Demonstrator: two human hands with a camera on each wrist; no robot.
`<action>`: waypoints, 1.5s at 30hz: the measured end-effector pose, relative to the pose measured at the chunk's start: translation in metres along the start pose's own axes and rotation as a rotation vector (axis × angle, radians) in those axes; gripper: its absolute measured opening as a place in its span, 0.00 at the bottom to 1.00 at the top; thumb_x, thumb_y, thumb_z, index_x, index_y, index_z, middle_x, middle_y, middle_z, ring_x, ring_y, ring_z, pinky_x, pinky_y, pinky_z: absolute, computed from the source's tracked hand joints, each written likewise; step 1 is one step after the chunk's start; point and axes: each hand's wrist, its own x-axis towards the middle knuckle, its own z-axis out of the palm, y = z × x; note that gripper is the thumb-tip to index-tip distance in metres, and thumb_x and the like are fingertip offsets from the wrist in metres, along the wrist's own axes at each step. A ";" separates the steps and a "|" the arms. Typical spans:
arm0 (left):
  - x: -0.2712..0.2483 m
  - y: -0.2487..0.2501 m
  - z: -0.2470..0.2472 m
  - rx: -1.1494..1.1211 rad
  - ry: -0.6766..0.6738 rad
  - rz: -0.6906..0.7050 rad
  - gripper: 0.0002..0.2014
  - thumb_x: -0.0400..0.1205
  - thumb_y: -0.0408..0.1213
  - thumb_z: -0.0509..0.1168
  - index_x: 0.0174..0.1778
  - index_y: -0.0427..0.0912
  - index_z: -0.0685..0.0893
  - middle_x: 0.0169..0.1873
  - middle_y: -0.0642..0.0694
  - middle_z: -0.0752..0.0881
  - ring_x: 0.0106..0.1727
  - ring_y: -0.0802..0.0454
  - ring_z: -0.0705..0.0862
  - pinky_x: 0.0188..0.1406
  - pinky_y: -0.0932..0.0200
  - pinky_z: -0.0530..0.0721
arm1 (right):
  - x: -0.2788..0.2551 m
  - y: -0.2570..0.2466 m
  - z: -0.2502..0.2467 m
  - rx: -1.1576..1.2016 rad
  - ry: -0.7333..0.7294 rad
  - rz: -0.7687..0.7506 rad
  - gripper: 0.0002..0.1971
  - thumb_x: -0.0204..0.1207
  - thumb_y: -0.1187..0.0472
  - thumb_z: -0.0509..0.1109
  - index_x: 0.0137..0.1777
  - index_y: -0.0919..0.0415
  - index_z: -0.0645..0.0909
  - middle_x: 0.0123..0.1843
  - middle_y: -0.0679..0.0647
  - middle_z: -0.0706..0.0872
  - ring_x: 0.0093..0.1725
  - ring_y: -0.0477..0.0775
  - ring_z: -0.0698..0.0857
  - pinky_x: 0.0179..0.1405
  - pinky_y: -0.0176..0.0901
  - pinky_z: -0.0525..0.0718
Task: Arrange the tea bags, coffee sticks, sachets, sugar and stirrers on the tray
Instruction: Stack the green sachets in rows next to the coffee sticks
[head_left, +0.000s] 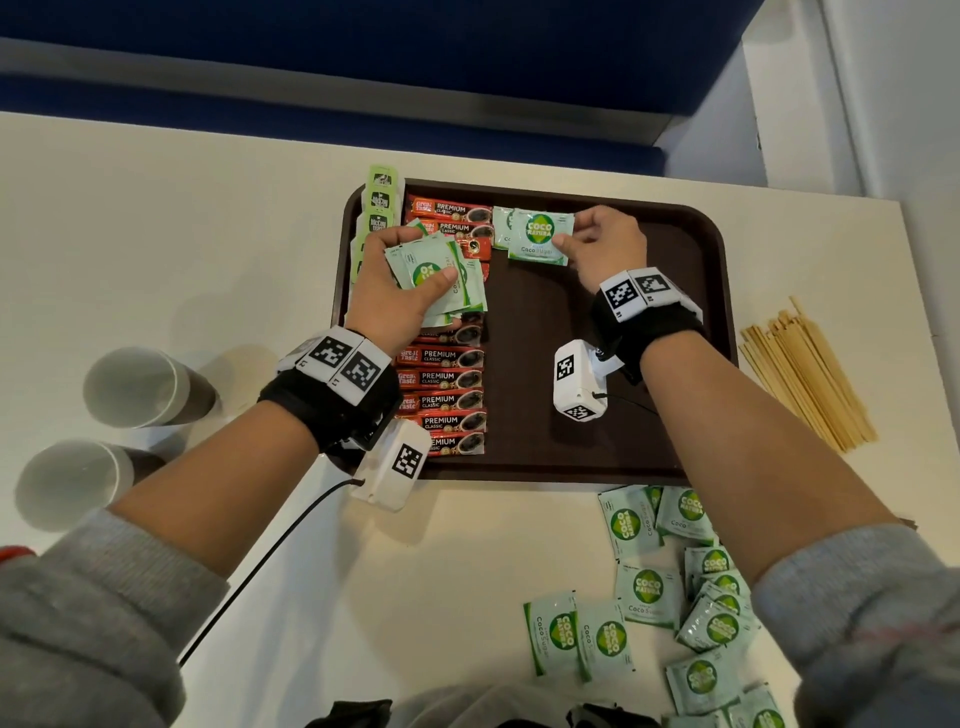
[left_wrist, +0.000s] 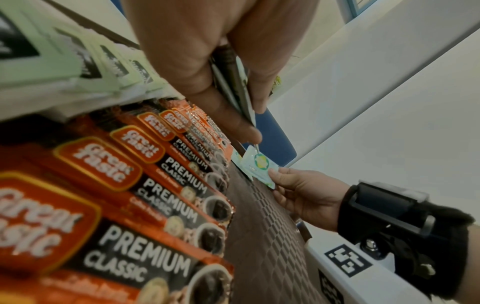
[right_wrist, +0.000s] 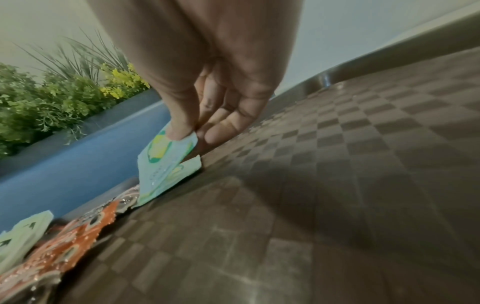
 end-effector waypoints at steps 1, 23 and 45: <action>0.000 0.000 0.000 -0.004 -0.001 0.001 0.21 0.77 0.28 0.71 0.59 0.45 0.69 0.62 0.39 0.81 0.56 0.49 0.87 0.45 0.59 0.89 | 0.000 0.001 0.003 -0.006 -0.022 0.013 0.10 0.74 0.59 0.74 0.53 0.59 0.82 0.47 0.54 0.89 0.49 0.52 0.88 0.55 0.51 0.86; 0.000 0.000 -0.003 0.021 -0.004 -0.014 0.19 0.77 0.30 0.72 0.54 0.53 0.70 0.65 0.38 0.81 0.60 0.47 0.86 0.53 0.53 0.88 | 0.007 -0.008 0.013 -0.030 -0.043 0.083 0.15 0.71 0.61 0.77 0.57 0.59 0.81 0.43 0.53 0.89 0.50 0.51 0.88 0.58 0.47 0.85; 0.000 -0.003 0.001 0.025 0.005 -0.019 0.20 0.78 0.29 0.71 0.60 0.46 0.70 0.59 0.43 0.83 0.50 0.57 0.87 0.38 0.67 0.87 | 0.005 -0.009 0.010 -0.065 -0.012 0.055 0.12 0.74 0.59 0.75 0.57 0.58 0.82 0.42 0.50 0.87 0.47 0.49 0.87 0.55 0.42 0.85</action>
